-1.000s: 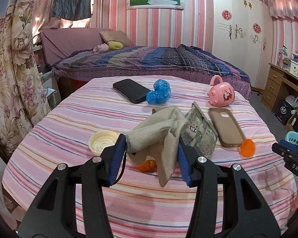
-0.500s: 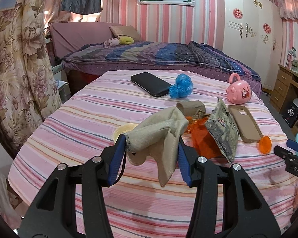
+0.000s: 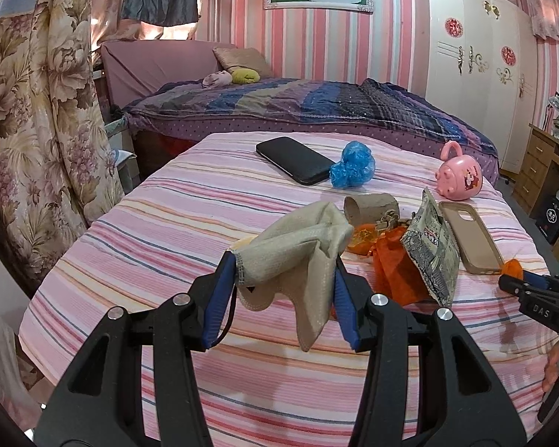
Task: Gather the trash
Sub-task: 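Carry the pouch and the orange lid over the blue wastebasket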
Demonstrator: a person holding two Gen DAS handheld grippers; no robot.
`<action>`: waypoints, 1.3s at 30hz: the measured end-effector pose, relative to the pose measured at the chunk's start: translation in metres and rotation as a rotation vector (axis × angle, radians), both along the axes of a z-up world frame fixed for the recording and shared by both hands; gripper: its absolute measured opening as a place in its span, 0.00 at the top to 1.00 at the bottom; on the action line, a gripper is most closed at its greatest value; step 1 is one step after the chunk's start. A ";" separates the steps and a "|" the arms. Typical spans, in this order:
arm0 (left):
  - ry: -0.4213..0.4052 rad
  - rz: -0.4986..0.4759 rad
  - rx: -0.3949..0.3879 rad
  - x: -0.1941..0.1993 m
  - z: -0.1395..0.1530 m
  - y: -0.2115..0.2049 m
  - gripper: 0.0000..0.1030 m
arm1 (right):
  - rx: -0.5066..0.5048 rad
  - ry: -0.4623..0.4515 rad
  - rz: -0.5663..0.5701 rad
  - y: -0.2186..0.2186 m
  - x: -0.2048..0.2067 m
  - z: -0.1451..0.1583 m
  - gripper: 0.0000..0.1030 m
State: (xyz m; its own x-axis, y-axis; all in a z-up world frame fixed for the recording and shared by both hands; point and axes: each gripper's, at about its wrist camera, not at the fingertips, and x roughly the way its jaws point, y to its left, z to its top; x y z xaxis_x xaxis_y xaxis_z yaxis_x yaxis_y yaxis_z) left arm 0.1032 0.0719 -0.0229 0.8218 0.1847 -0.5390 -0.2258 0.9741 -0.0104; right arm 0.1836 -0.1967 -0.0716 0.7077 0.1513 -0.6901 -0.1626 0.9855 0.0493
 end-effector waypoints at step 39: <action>-0.027 -0.291 0.015 0.000 0.000 -0.189 0.53 | -0.027 -0.165 -0.292 -0.198 -0.082 0.036 0.60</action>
State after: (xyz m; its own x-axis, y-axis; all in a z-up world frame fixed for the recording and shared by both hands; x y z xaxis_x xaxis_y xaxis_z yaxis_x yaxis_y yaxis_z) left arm 0.1027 -0.1172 -0.0228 0.8555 -0.0535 -0.5150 0.0638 0.9980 0.0023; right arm 0.1012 -0.3944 -0.0354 0.8209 -0.0910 -0.5638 0.1232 0.9922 0.0193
